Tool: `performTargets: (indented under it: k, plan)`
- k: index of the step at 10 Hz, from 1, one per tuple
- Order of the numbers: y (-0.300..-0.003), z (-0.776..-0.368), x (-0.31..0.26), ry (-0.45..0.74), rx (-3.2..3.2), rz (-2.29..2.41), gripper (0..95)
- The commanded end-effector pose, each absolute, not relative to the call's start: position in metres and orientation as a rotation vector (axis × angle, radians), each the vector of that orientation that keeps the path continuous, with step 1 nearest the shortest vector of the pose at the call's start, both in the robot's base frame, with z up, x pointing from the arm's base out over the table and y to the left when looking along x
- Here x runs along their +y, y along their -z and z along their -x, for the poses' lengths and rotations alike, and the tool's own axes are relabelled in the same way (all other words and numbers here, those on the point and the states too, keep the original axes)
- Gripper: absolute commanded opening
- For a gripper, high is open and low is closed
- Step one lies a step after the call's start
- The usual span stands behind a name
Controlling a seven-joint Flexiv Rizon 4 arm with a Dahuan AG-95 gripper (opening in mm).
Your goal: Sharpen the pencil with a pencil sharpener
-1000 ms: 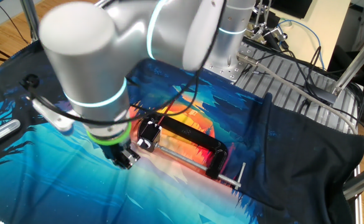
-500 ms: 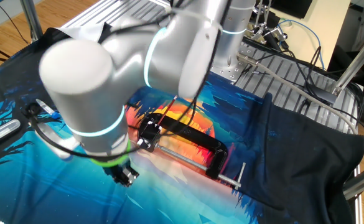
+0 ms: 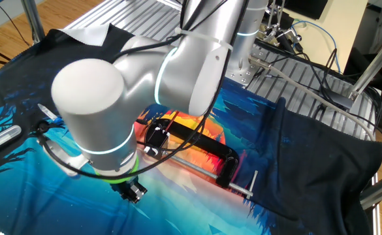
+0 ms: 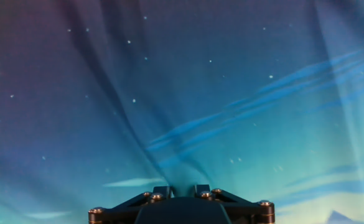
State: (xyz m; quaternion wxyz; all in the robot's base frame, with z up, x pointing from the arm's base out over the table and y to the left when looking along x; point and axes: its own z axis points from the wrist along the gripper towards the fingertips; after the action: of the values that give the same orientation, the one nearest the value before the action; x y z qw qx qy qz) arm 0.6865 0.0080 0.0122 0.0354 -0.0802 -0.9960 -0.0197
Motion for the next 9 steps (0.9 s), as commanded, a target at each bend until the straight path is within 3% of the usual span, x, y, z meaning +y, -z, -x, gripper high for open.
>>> performTargets:
  k: [1,9]
  plan:
    - [-0.0087,-0.6866,0.0087,0.058,-3.067,0.245,19.0]
    - [-0.0019,-0.6885,0.0094,0.052,-3.073,0.265,19.0]
